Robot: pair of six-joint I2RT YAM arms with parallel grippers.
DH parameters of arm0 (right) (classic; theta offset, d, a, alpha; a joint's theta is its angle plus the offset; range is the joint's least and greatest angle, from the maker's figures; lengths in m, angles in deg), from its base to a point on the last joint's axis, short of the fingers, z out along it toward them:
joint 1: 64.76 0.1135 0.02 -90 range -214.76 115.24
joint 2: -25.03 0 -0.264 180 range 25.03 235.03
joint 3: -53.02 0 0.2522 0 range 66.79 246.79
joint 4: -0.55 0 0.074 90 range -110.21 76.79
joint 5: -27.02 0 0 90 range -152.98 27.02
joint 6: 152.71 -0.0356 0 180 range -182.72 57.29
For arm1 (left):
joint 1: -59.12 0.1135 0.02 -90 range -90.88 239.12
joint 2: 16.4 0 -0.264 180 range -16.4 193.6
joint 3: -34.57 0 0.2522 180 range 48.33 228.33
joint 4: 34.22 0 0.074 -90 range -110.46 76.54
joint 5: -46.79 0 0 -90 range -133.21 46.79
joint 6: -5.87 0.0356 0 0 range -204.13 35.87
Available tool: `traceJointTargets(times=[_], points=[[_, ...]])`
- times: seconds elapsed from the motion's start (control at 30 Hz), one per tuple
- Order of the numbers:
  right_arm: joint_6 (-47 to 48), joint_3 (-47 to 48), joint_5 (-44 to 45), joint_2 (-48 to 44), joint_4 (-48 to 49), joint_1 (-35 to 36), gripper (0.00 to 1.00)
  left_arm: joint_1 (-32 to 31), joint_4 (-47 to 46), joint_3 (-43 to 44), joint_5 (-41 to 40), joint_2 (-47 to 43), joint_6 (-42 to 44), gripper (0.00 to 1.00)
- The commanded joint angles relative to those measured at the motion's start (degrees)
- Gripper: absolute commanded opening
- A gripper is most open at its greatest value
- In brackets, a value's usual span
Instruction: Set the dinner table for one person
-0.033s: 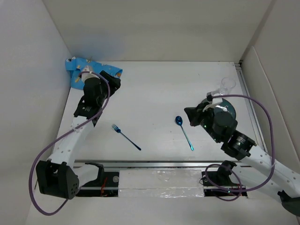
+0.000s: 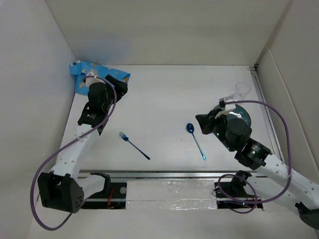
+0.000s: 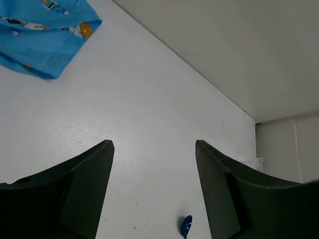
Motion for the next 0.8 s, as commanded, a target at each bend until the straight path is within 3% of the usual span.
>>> traceJointTargets(times=[0.0,0.07,0.1,0.13,0.23,0.27,0.3,0.33,0.4,0.43,0.47,0.57,0.63,0.77], points=[[-0.2,-1.0,-2.3,2.3,4.4,-0.9,0.25,0.1,-2.9,3.6,-7.4,-5.0,2.4,0.64],[0.0,-0.9,-2.8,3.4,4.8,-0.9,0.25,0.1,-2.9,3.9,-8.6,-5.0,2.3,0.61],[0.0,-0.2,-3.2,4.0,4.9,-0.9,0.00,0.1,-3.3,4.9,-10.7,-4.8,2.2,0.58],[-0.2,0.2,-3.7,4.3,4.9,-0.9,0.00,0.1,-3.6,5.7,-11.7,-4.5,2.2,0.54],[0.8,-0.1,-6.7,5.7,8.0,-0.9,0.00,5.2,-5.0,9.5,-10.0,-1.7,2.8,0.18],[0.8,0.1,-6.8,6.1,8.1,-0.9,0.00,7.2,-5.1,10.6,-8.4,-0.2,2.6,0.00],[0.9,0.3,-7.0,6.5,7.7,-0.9,0.00,9.1,-3.7,13.4,-5.5,3.3,2.0,0.00],[0.9,0.5,-7.5,6.8,7.4,-0.9,0.00,15.2,-1.1,16.6,-3.2,8.0,0.4,0.00],[1.1,0.5,-7.6,6.9,7.4,-0.9,0.00,16.9,0.4,19.4,-2.1,12.3,0.9,0.02],[1.1,0.5,-8.0,7.0,7.3,-0.9,0.00,18.0,1.4,21.0,-3.0,14.3,1.5,0.13],[1.0,0.4,-8.5,7.0,7.3,-0.9,0.00,19.8,4.0,22.5,-3.6,16.3,3.5,0.33],[0.9,-0.8,-9.3,7.1,8.6,-0.9,0.00,21.0,7.3,26.8,-8.7,23.4,5.3,0.51],[1.1,-1.1,-9.8,7.8,9.2,-0.9,0.00,22.3,7.2,27.6,-9.5,27.3,6.3,0.55],[0.7,-0.5,-10.9,10.3,8.2,-0.9,0.00,26.4,5.6,29.6,-3.3,35.1,6.6,0.56]])
